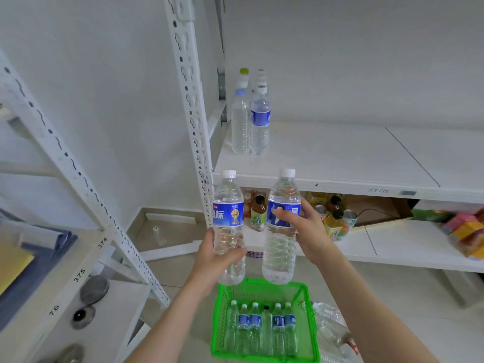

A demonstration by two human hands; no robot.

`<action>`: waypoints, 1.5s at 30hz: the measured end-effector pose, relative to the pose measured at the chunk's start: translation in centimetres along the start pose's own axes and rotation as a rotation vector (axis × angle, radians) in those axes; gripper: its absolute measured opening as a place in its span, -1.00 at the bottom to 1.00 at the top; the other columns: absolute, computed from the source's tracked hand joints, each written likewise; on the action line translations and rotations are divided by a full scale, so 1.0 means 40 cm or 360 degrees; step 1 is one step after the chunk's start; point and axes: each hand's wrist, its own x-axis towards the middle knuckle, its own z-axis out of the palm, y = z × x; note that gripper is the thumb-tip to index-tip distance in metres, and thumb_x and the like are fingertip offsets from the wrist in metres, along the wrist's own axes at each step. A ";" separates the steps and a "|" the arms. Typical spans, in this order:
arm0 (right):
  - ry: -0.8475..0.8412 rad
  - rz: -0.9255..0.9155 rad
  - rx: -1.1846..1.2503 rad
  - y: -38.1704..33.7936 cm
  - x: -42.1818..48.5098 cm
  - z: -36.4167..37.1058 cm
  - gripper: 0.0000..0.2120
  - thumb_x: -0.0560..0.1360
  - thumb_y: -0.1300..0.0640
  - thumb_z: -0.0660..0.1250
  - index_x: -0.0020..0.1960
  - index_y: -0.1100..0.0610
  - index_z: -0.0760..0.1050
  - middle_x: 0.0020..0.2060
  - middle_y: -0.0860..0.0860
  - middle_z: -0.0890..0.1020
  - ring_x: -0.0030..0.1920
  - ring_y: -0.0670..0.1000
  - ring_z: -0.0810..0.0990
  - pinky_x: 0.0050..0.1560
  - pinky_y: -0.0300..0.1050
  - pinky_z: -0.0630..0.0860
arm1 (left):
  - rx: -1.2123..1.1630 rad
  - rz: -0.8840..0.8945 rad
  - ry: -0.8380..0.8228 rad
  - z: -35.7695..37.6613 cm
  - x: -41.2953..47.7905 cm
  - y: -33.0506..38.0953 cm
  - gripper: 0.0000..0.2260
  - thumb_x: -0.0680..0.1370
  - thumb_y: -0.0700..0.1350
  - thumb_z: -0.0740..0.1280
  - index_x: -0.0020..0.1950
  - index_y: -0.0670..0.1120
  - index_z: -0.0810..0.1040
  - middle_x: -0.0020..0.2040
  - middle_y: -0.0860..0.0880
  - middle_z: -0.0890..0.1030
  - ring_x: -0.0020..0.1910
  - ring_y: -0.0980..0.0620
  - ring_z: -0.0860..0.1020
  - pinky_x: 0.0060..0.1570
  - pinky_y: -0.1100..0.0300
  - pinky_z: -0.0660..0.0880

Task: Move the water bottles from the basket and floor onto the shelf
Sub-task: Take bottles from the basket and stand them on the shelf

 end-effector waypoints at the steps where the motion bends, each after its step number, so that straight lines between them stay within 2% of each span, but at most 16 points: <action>1: -0.0002 -0.0020 0.0010 -0.017 0.005 0.005 -0.65 0.37 0.27 0.50 0.10 -0.01 0.60 -0.04 0.08 0.72 -0.04 0.13 0.70 -0.15 -0.05 0.60 | -0.0007 0.0029 -0.0018 -0.002 0.008 0.018 -0.47 0.17 -0.01 0.58 0.08 0.09 0.50 -0.09 0.10 0.71 -0.13 0.10 0.68 -0.13 0.13 0.57; 6: -0.0016 -0.0094 0.0012 -0.090 0.041 0.022 -0.60 0.38 0.23 0.50 0.18 0.02 0.56 0.01 0.10 0.71 0.04 0.19 0.68 0.08 0.16 0.60 | -0.0059 0.0119 -0.0096 -0.001 0.053 0.105 -0.53 0.17 0.07 0.61 0.01 0.24 0.54 -0.05 0.09 0.70 -0.10 0.08 0.69 -0.24 0.23 0.59; 10: -0.0026 -0.0108 0.0020 -0.140 0.089 0.027 -0.56 0.38 0.21 0.51 0.22 0.01 0.53 0.06 0.14 0.68 0.08 0.23 0.65 0.16 0.28 0.54 | -0.0105 0.0135 -0.0139 0.008 0.107 0.168 -0.52 0.17 0.17 0.63 0.01 0.27 0.55 -0.01 0.10 0.70 -0.05 0.08 0.69 -0.19 0.16 0.62; 13: -0.0022 -0.0174 -0.0029 -0.179 0.136 0.020 -0.54 0.37 0.18 0.52 0.23 0.00 0.53 0.02 0.09 0.70 0.03 0.18 0.68 0.07 0.18 0.60 | -0.0133 0.0151 -0.0163 0.022 0.157 0.211 -0.50 0.16 0.19 0.63 0.03 0.25 0.55 0.01 0.10 0.69 -0.02 0.08 0.68 -0.14 0.09 0.64; 17: -0.0060 -0.0207 -0.0013 -0.217 0.205 0.006 -0.59 0.36 0.16 0.52 0.16 -0.04 0.56 -0.04 0.05 0.72 -0.06 0.10 0.72 -0.23 -0.11 0.62 | -0.0175 0.0172 -0.0189 0.046 0.228 0.256 -0.55 0.23 0.11 0.62 0.06 0.22 0.56 0.03 0.06 0.69 -0.02 0.06 0.69 -0.13 0.08 0.64; 19: -0.0068 -0.0201 -0.0012 -0.231 0.249 -0.003 -0.61 0.35 0.16 0.52 0.14 -0.04 0.57 -0.06 0.05 0.72 -0.08 0.09 0.72 -0.25 -0.14 0.60 | -0.0176 0.0181 -0.0176 0.062 0.266 0.274 -0.58 0.26 0.07 0.60 0.06 0.21 0.56 0.03 0.06 0.69 -0.01 0.05 0.68 -0.10 0.03 0.65; 24: -0.0089 -0.0198 -0.0058 -0.257 0.367 -0.016 -0.62 0.34 0.24 0.53 0.11 -0.01 0.58 -0.06 0.08 0.72 -0.09 0.10 0.71 -0.16 -0.05 0.63 | -0.0137 0.0227 -0.0061 0.087 0.360 0.308 -0.54 0.32 0.02 0.56 0.17 0.12 0.53 0.05 0.06 0.68 0.06 0.02 0.66 0.10 -0.10 0.58; 33: -0.0128 -0.0226 -0.0052 -0.261 0.551 0.013 -0.50 0.31 0.23 0.56 0.20 0.00 0.53 -0.04 0.05 0.72 -0.03 0.11 0.70 -0.12 -0.08 0.59 | -0.0055 0.0280 0.0012 0.063 0.545 0.334 -0.52 0.35 -0.16 0.57 0.20 0.04 0.48 0.02 0.05 0.68 0.03 0.09 0.64 0.03 0.17 0.50; 38: -0.0106 -0.0247 -0.0052 -0.229 0.628 0.031 -0.45 0.27 0.33 0.57 0.19 0.06 0.50 -0.01 0.09 0.70 0.02 0.14 0.68 -0.04 0.00 0.60 | 0.0022 0.0290 0.0006 0.054 0.644 0.322 -0.47 0.29 -0.17 0.60 0.16 0.12 0.49 -0.01 0.14 0.68 -0.04 0.21 0.64 -0.11 0.31 0.47; 42: -0.0088 -0.0250 -0.0088 -0.212 0.667 0.051 -0.35 0.13 0.26 0.60 0.18 0.06 0.49 0.01 0.11 0.69 0.01 0.13 0.68 -0.14 -0.08 0.59 | 0.0066 0.0304 -0.0058 0.052 0.707 0.310 -0.42 0.25 -0.21 0.62 0.16 0.15 0.50 0.01 0.17 0.68 -0.04 0.21 0.64 -0.21 0.42 0.52; 45: -0.0090 -0.0265 -0.0124 -0.197 0.689 0.058 -0.34 0.12 0.27 0.58 0.18 0.06 0.50 0.02 0.12 0.68 0.00 0.13 0.68 -0.15 -0.09 0.58 | 0.0095 0.0240 -0.0118 0.050 0.743 0.307 -0.39 0.20 -0.18 0.63 0.16 0.14 0.50 0.02 0.17 0.68 -0.03 0.20 0.64 -0.17 0.38 0.52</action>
